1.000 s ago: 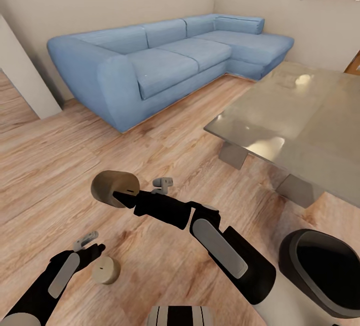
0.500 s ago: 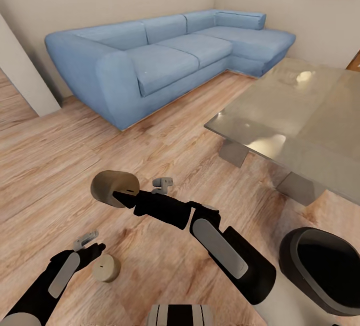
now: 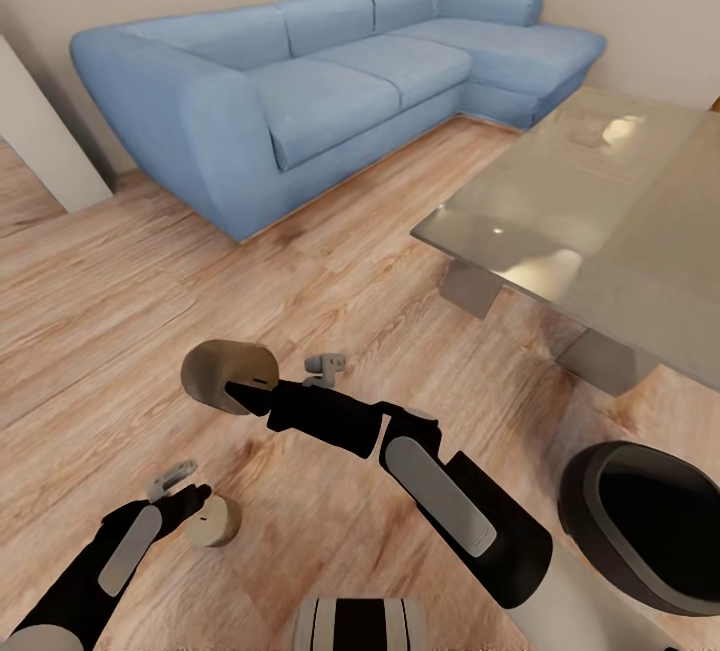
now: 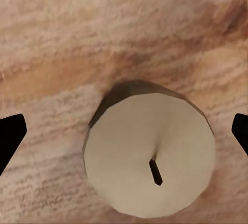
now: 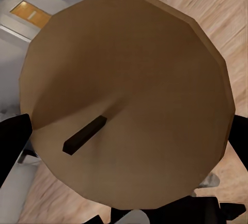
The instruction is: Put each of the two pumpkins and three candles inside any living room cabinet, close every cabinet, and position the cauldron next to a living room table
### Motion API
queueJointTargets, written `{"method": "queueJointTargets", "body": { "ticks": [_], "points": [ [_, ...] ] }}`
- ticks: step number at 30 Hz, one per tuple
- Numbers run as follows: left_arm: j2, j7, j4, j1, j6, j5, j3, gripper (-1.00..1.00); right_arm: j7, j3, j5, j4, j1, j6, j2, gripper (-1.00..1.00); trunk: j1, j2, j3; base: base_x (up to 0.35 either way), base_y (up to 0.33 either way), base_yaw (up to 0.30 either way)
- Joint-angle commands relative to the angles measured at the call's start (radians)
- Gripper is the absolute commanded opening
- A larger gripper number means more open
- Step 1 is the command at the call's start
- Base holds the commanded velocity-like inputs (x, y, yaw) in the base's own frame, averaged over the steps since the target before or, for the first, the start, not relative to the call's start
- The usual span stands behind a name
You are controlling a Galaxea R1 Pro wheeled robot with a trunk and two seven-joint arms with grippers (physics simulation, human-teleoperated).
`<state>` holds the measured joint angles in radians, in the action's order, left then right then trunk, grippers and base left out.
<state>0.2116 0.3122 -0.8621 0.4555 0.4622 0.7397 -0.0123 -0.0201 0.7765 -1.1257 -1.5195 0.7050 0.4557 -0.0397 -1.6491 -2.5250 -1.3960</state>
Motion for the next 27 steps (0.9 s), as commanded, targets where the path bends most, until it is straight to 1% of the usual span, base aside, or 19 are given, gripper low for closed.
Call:
{"method": "queueJointTargets", "body": {
  "ticks": [1, 2, 3, 4, 5, 9, 13, 21, 27],
  "points": [
    [0.0, 0.008, -0.002, 0.0, 0.0, 0.01, -0.012, 1.0, -0.001, 0.0, -0.008, -0.001, 0.001, 0.003, 0.0, -1.0, 0.0, -0.001, -0.005, 0.0, 0.0, 0.0],
    [0.0, 0.009, -0.002, 0.0, -0.005, 0.01, -0.026, 1.0, -0.001, 0.0, -0.008, -0.001, 0.001, 0.003, 0.0, -1.0, -0.001, -0.001, -0.009, 0.0, 0.0, 0.0],
    [0.0, 0.009, -0.002, 0.0, -0.013, 0.01, -0.043, 1.0, -0.001, 0.0, -0.008, -0.001, 0.001, 0.003, 0.0, -1.0, -0.001, -0.001, -0.009, 0.0, 0.0, 0.0],
    [-0.001, 0.01, -0.002, 0.0, -0.029, 0.011, -0.067, 1.0, -0.001, 0.0, -0.008, -0.001, 0.001, 0.003, 0.0, -1.0, -0.001, -0.001, -0.009, 0.0, 0.0, 0.0],
    [-0.002, 0.01, -0.002, 0.0, -0.04, 0.012, -0.081, 1.0, -0.001, 0.0, -0.008, -0.001, 0.001, 0.003, 0.0, -1.0, -0.001, -0.001, -0.009, 0.0, 0.0, 0.0],
    [-0.01, 0.01, -0.002, 0.0, -0.061, 0.012, -0.11, 1.0, -0.001, 0.0, -0.008, -0.001, 0.001, 0.003, 0.0, -1.0, -0.001, -0.001, -0.009, 0.0, 0.0, 0.0],
    [-0.018, 0.01, -0.002, 0.0, -0.064, 0.01, -0.115, 1.0, -0.001, 0.0, -0.008, -0.001, 0.001, 0.003, 0.0, -1.0, -0.001, -0.001, -0.009, 0.0, 0.0, 0.0],
    [-0.02, 0.011, -0.002, 0.0, -0.072, 0.007, -0.117, 1.0, 0.0, 0.0, -0.008, -0.001, 0.001, 0.003, 0.0, -1.0, -0.004, -0.003, -0.039, 0.0, 0.0, 0.0],
    [-0.02, 0.018, -0.002, 0.0, -0.085, 0.007, -0.117, 1.0, 0.0, 0.0, -0.008, -0.002, 0.001, 0.003, 0.0, -1.0, -0.004, -0.003, -0.039, 0.0, 0.0, 0.0]
  ]
}}
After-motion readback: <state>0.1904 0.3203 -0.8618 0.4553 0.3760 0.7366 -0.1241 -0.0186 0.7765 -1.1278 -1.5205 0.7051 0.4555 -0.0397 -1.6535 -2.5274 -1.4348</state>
